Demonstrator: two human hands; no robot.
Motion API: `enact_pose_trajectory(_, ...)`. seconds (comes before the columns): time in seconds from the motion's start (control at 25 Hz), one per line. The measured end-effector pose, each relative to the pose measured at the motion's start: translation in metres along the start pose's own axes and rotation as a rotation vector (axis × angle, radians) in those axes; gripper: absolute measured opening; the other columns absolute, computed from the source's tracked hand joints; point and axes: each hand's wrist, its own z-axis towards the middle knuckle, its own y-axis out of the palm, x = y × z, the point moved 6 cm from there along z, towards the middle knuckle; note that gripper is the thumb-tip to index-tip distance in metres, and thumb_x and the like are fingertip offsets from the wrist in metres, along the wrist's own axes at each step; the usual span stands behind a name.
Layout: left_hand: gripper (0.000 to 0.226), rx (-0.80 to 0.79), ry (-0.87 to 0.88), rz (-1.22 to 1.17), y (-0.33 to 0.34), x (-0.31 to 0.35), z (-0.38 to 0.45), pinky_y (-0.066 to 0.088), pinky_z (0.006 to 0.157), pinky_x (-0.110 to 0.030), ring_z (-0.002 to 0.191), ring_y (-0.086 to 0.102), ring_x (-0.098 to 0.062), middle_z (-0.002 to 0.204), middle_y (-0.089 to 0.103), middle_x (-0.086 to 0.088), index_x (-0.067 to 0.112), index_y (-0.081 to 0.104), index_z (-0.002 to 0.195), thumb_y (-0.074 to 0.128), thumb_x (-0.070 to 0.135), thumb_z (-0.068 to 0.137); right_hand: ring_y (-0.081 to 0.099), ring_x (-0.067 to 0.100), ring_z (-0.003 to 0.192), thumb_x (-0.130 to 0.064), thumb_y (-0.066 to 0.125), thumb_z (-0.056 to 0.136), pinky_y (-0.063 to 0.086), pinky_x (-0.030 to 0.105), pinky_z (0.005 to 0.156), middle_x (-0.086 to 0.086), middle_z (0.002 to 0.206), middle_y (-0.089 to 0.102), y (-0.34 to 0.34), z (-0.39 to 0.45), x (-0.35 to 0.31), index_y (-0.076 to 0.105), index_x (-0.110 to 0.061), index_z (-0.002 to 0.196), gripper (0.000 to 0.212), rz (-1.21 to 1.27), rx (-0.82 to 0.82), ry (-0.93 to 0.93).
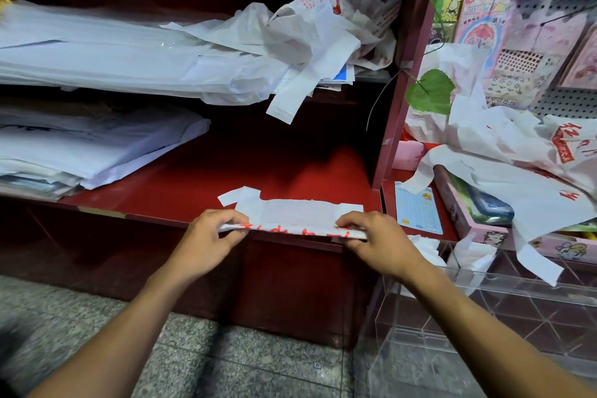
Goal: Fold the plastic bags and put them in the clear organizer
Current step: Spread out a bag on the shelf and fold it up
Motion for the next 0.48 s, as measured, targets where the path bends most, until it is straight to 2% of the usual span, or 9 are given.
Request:
enact_pose_trajectory(0.08, 0.025, 0.039, -0.077, -0.108, -0.005, 0.002, 0.001, 0.045, 0.084, -0.019, 0.091, 0.064, 0.002, 0.091, 0.072, 0.017, 0.032, 0.070, 0.084, 0.075, 0.007, 0.084, 0.064, 0.012, 0.083, -0.013, 0.067, 0.085, 0.051, 0.032, 0.077, -0.009, 0.087, 0.072, -0.009, 0.000, 0.009, 0.071, -0.029, 0.092, 0.018, 0.221, 0.074, 0.085)
enact_pose_trajectory(0.12, 0.027, 0.077, -0.108, -0.161, -0.007, 0.005, 0.002, 0.044, 0.081, -0.014, 0.088, 0.064, 0.006, 0.089, 0.072, 0.018, 0.032, 0.069, 0.087, 0.073, 0.005, 0.084, 0.063, 0.010, 0.077, -0.011, 0.066, 0.085, 0.050, 0.030, 0.072, -0.008, 0.082, 0.071, -0.013, 0.000, 0.013, 0.070, -0.029, 0.088, 0.019, 0.302, 0.115, 0.129)
enact_pose_trajectory(0.16, 0.029, 0.122, -0.148, -0.216, -0.008, 0.006, 0.002, 0.044, 0.078, -0.010, 0.085, 0.064, 0.006, 0.085, 0.073, 0.015, 0.031, 0.068, 0.091, 0.072, 0.003, 0.085, 0.062, 0.010, 0.074, -0.010, 0.066, 0.086, 0.049, 0.029, 0.069, -0.008, 0.081, 0.070, -0.014, 0.000, 0.016, 0.069, -0.028, 0.089, 0.018, 0.381, 0.149, 0.187)
enact_pose_trajectory(0.24, 0.026, 0.192, -0.253, -0.301, -0.008, 0.004, 0.004, 0.043, 0.071, -0.008, 0.082, 0.066, -0.007, 0.075, 0.071, 0.004, 0.024, 0.065, 0.103, 0.070, 0.005, 0.086, 0.064, 0.009, 0.077, -0.010, 0.065, 0.088, 0.050, 0.023, 0.066, -0.008, 0.085, 0.069, -0.013, 0.000, 0.022, 0.065, -0.025, 0.100, 0.018, 0.518, 0.193, 0.297)
enact_pose_trajectory(0.32, 0.035, 0.197, -0.364, -0.275, -0.005, -0.002, 0.005, 0.043, 0.079, -0.018, 0.091, 0.064, -0.017, 0.073, 0.068, -0.010, 0.027, 0.058, 0.116, 0.074, 0.020, 0.085, 0.066, 0.010, 0.084, -0.010, 0.063, 0.090, 0.052, 0.023, 0.068, -0.008, 0.092, 0.068, -0.009, 0.002, 0.027, 0.058, -0.023, 0.111, 0.025, 0.572, 0.211, 0.379)
enact_pose_trajectory(0.36, 0.048, 0.167, -0.395, -0.245, -0.003, -0.004, 0.004, 0.043, 0.085, -0.025, 0.097, 0.064, -0.017, 0.077, 0.067, -0.010, 0.033, 0.054, 0.122, 0.077, 0.033, 0.080, 0.066, 0.011, 0.086, -0.010, 0.063, 0.090, 0.052, 0.025, 0.068, -0.008, 0.092, 0.066, -0.008, 0.002, 0.028, 0.055, -0.022, 0.118, 0.031, 0.571, 0.219, 0.410)
enact_pose_trajectory(0.4, 0.061, 0.114, -0.405, -0.196, -0.001, -0.004, 0.004, 0.042, 0.091, -0.032, 0.101, 0.062, -0.017, 0.081, 0.066, -0.002, 0.041, 0.049, 0.127, 0.079, 0.044, 0.074, 0.065, 0.013, 0.086, -0.009, 0.063, 0.089, 0.051, 0.026, 0.069, -0.007, 0.092, 0.065, -0.008, 0.003, 0.029, 0.051, -0.021, 0.124, 0.039, 0.550, 0.227, 0.431)
enact_pose_trajectory(0.48, 0.076, -0.026, -0.342, 0.009, 0.006, 0.003, 0.004, 0.036, 0.098, -0.039, 0.105, 0.054, -0.017, 0.098, 0.059, 0.015, 0.052, 0.041, 0.133, 0.082, 0.047, 0.068, 0.061, 0.017, 0.089, -0.005, 0.063, 0.087, 0.046, 0.028, 0.075, -0.006, 0.096, 0.062, -0.008, 0.004, 0.027, 0.043, -0.021, 0.134, 0.054, 0.448, 0.239, 0.420)
